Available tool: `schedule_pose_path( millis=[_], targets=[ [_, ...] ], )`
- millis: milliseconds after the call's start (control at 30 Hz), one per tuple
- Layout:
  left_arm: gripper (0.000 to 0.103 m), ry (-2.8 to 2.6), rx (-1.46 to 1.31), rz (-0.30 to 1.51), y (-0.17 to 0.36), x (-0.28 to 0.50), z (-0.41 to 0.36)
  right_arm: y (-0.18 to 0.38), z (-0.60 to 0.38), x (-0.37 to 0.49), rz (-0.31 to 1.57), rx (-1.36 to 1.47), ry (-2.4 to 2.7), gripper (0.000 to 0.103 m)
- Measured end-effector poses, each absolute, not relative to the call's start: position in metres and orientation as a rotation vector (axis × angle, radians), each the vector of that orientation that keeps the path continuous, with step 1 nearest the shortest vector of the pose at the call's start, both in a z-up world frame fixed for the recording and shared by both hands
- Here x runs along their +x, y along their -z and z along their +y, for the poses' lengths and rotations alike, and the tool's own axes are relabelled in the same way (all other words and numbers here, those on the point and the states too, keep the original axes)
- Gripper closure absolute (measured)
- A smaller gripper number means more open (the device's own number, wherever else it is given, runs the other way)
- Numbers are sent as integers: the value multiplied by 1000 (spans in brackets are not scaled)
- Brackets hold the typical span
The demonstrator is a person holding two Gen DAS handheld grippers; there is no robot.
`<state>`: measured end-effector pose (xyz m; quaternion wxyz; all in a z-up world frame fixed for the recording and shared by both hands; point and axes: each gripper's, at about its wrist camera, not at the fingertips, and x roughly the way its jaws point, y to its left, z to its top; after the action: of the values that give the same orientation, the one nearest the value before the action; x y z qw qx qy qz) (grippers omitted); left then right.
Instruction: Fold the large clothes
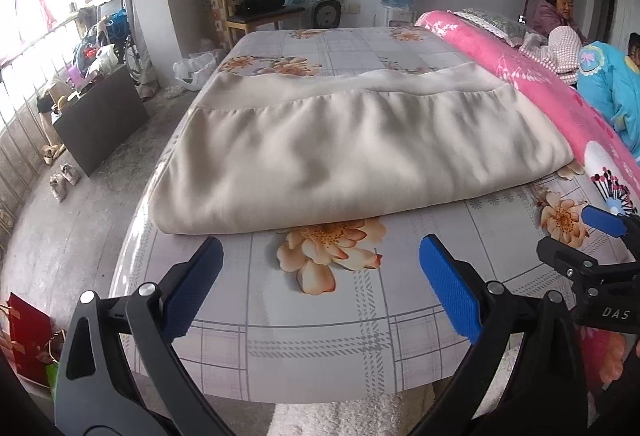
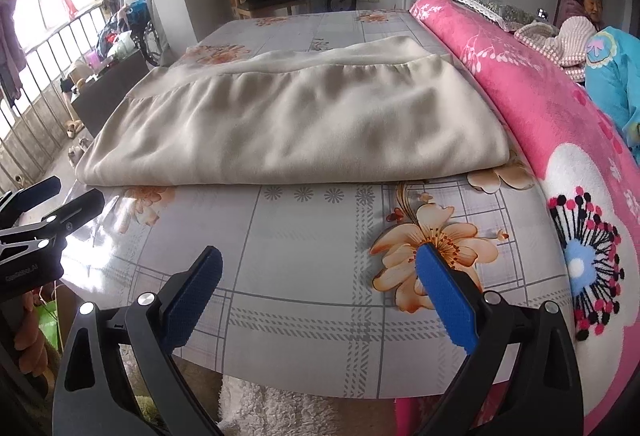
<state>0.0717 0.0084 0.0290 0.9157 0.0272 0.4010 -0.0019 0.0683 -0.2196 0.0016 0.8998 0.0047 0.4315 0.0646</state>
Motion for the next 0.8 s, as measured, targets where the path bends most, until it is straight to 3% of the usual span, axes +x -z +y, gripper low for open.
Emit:
schedule_pose_path(
  millis=[800],
  targets=[
    [8,-94,-12,917,-32,84,19,-23,-208,70,872,-26,-47,7]
  ],
)
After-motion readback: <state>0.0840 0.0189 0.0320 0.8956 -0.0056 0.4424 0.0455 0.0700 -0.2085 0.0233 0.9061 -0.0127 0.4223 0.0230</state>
